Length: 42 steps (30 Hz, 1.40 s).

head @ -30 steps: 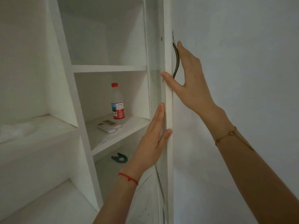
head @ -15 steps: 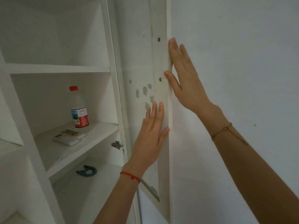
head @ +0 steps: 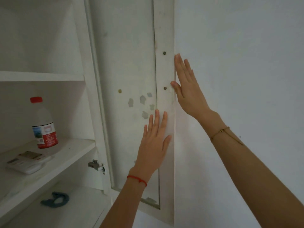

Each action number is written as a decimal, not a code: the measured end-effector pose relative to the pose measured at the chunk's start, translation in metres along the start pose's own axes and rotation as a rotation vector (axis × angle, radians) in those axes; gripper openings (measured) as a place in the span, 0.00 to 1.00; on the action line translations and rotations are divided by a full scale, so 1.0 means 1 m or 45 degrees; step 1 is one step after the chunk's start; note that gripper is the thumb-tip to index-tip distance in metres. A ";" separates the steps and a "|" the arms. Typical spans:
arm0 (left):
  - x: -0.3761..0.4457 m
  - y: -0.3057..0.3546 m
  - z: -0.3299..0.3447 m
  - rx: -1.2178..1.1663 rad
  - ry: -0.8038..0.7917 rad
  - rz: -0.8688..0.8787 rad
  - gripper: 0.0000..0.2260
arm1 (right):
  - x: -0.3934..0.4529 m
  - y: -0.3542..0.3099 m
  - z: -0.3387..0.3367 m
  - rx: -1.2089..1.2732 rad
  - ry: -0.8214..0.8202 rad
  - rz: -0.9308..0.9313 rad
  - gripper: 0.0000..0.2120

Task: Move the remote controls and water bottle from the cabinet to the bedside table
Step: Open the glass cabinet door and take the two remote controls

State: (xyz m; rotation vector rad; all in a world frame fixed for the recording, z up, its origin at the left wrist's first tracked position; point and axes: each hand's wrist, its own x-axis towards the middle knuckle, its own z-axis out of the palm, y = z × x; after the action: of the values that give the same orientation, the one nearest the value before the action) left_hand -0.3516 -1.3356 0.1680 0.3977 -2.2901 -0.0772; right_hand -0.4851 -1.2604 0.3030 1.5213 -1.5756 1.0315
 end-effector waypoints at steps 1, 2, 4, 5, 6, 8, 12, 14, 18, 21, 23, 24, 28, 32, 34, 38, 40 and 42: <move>0.005 -0.001 0.004 0.017 0.001 0.003 0.28 | 0.002 0.007 0.002 0.000 -0.003 0.005 0.27; 0.010 -0.003 0.009 0.034 0.002 0.005 0.28 | 0.004 0.013 0.005 0.000 -0.006 0.011 0.27; 0.019 -0.006 0.019 0.056 -0.001 0.003 0.27 | 0.007 0.026 0.010 -0.002 -0.011 0.022 0.27; 0.024 -0.007 0.023 0.068 -0.004 0.001 0.27 | 0.009 0.033 0.013 -0.004 -0.014 0.028 0.27; 0.029 -0.009 0.028 0.083 -0.006 -0.002 0.27 | 0.011 0.040 0.016 -0.007 -0.017 0.034 0.27; 0.040 -0.012 0.039 0.104 0.001 -0.007 0.27 | 0.015 0.053 0.022 -0.014 -0.030 0.043 0.27; 0.053 -0.017 0.057 0.134 0.043 -0.029 0.28 | 0.023 0.073 0.031 0.019 -0.052 0.030 0.27; 0.053 -0.018 0.062 0.169 0.078 -0.040 0.28 | 0.024 0.078 0.034 0.039 -0.040 0.004 0.27; 0.052 -0.017 0.066 0.182 0.100 -0.052 0.28 | 0.024 0.080 0.036 0.102 -0.015 -0.025 0.27; 0.052 -0.018 0.066 0.215 0.099 -0.056 0.29 | 0.024 0.081 0.036 0.149 -0.018 -0.043 0.27; 0.052 -0.018 0.066 0.235 0.096 -0.054 0.29 | 0.024 0.081 0.035 0.175 -0.017 -0.053 0.27; 0.051 -0.017 0.065 0.241 0.096 -0.056 0.30 | 0.024 0.081 0.034 0.185 -0.015 -0.061 0.27; 0.049 -0.013 0.062 0.233 0.094 -0.077 0.30 | 0.019 0.075 0.028 0.204 0.003 -0.126 0.28; 0.044 -0.007 0.055 0.213 0.112 -0.096 0.29 | 0.008 0.061 0.028 0.230 0.010 -0.237 0.26; 0.038 -0.008 0.050 0.203 0.130 -0.138 0.28 | 0.002 0.054 0.034 0.247 -0.023 -0.295 0.26; 0.017 -0.018 0.030 0.298 0.179 -0.254 0.27 | -0.006 0.034 0.059 0.344 -0.129 -0.374 0.26; 0.005 -0.025 0.015 0.350 0.215 -0.352 0.27 | -0.008 0.022 0.074 0.447 -0.183 -0.390 0.26; -0.010 -0.032 -0.003 0.420 0.243 -0.444 0.27 | -0.009 0.009 0.092 0.561 -0.237 -0.395 0.26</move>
State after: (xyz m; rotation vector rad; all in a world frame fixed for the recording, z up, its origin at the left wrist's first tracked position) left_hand -0.3350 -1.3625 0.1569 0.9328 -2.0246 0.1597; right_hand -0.4895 -1.3395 0.2546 2.1368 -1.2201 1.1285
